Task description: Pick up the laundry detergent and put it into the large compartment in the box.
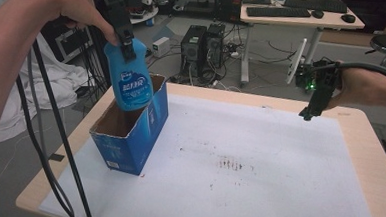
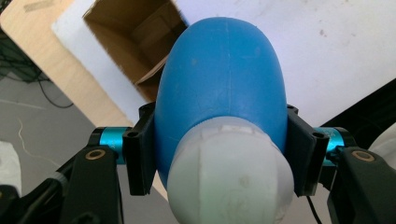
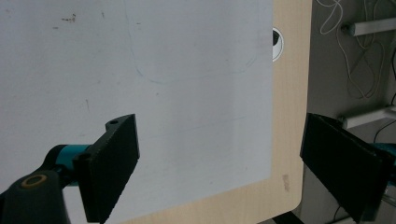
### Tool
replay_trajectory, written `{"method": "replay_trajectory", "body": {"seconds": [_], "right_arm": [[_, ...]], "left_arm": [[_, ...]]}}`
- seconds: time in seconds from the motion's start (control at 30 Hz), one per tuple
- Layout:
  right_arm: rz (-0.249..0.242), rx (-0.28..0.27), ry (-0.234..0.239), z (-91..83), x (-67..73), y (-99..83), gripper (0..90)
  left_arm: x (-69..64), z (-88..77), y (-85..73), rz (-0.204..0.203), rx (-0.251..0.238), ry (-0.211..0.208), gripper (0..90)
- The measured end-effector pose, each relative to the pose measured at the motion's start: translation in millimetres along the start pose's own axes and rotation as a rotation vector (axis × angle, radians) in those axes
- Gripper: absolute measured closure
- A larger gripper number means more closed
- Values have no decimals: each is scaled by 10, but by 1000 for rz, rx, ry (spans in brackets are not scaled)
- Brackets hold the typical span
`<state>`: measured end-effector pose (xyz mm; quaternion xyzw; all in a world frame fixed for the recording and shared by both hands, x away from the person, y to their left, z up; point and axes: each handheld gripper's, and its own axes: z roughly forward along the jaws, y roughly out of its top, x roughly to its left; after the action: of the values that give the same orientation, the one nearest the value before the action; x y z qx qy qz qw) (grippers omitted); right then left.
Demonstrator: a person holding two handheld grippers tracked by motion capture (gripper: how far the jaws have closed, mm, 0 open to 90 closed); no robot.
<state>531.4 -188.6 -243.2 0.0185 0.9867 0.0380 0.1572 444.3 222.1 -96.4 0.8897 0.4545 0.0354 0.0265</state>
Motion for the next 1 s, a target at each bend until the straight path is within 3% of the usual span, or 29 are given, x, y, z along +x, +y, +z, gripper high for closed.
{"method": "replay_trajectory", "body": {"seconds": [0.47,0.8,1.0], "right_arm": [[-7,0,-4,5,4,18,110],[-12,-4,-7,-19,18,26,109],[-5,-1,-12,-25,24,14,110]], "left_arm": [[96,71,-143,-15,27,28,382],[104,318,-157,35,44,19,381],[112,470,-177,44,41,0,381]]}}
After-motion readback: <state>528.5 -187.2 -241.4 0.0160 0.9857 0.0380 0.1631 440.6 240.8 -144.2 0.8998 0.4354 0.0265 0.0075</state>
